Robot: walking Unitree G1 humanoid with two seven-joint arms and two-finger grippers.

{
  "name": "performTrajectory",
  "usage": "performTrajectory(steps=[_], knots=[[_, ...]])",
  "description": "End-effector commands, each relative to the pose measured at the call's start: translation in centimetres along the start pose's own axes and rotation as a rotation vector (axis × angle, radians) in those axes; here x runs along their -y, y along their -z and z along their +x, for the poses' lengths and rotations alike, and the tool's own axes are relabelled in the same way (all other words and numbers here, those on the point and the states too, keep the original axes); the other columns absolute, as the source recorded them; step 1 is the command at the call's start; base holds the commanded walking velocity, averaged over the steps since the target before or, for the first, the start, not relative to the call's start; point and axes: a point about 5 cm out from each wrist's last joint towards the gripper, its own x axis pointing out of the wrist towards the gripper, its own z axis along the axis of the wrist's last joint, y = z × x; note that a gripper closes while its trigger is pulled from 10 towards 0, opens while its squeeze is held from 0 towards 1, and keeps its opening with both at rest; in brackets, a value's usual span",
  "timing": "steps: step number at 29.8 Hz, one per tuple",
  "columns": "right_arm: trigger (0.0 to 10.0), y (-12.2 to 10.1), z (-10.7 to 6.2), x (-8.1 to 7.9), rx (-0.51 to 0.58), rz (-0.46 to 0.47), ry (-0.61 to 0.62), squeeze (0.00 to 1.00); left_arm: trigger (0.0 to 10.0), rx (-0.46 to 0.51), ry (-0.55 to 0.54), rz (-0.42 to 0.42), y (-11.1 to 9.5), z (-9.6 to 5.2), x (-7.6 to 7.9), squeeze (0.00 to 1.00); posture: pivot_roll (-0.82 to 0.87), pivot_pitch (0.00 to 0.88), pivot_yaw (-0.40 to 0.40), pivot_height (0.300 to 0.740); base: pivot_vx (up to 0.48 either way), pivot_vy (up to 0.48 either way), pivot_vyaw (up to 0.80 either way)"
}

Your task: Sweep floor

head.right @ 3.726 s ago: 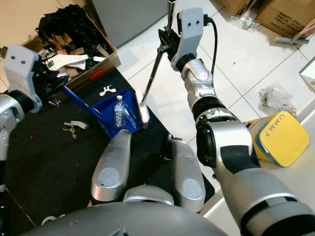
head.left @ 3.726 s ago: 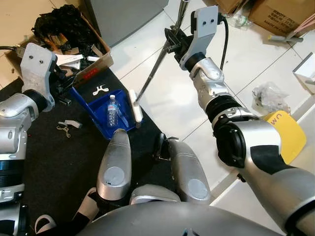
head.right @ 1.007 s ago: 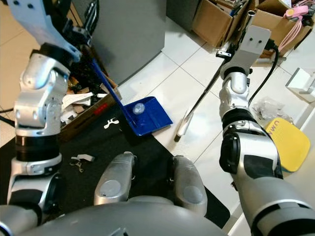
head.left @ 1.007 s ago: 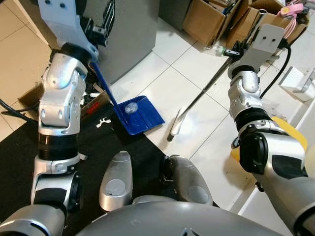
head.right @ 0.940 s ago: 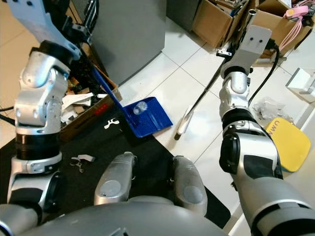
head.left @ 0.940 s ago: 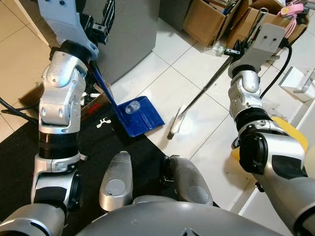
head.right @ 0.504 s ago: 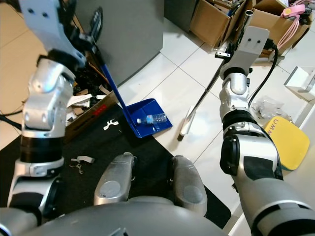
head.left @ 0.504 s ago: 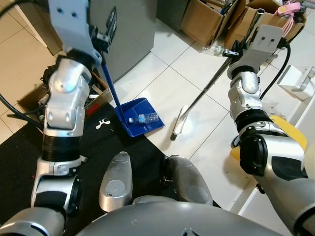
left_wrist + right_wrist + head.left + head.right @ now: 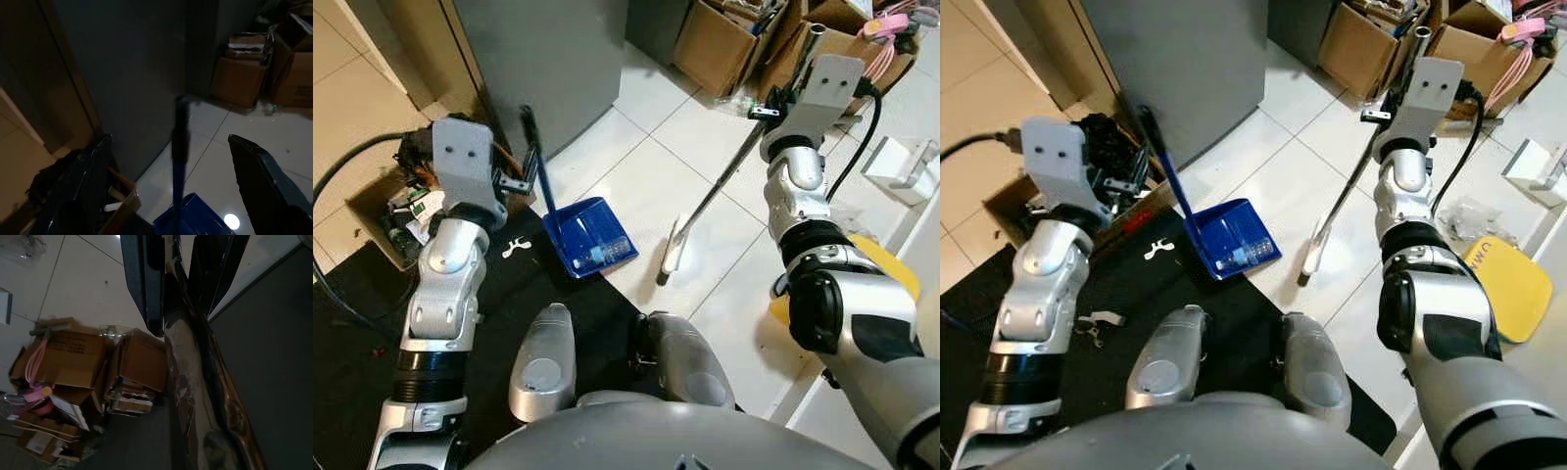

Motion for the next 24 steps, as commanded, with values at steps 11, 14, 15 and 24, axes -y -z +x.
performTrajectory(steps=[11,14,15,24], knots=[[10.0,0.2,-0.2,-0.1,-0.005,-0.022,-0.018,0.00,10.0,-0.247,-0.158,-0.088,5.1,3.6,-4.9,0.00,0.25,0.000,-0.075,0.740,0.000,0.000,0.00],[10.0,0.3,-0.2,0.1,-0.003,-0.021,-0.012,0.00,10.0,-0.260,-0.165,-0.091,5.2,4.3,-5.3,0.00,0.24,0.000,-0.068,0.740,0.000,0.000,0.00],[10.0,0.3,-0.2,0.1,-0.002,-0.021,-0.010,0.00,10.0,-0.266,-0.165,-0.092,5.2,4.7,-5.3,0.00,0.23,0.000,-0.068,0.740,0.000,0.000,0.00],[10.0,0.1,-0.3,0.1,0.011,-0.031,-0.012,0.00,10.0,-0.295,-0.107,-0.061,5.3,6.7,-4.9,0.00,0.21,0.002,-0.068,0.740,0.000,0.000,0.00]])
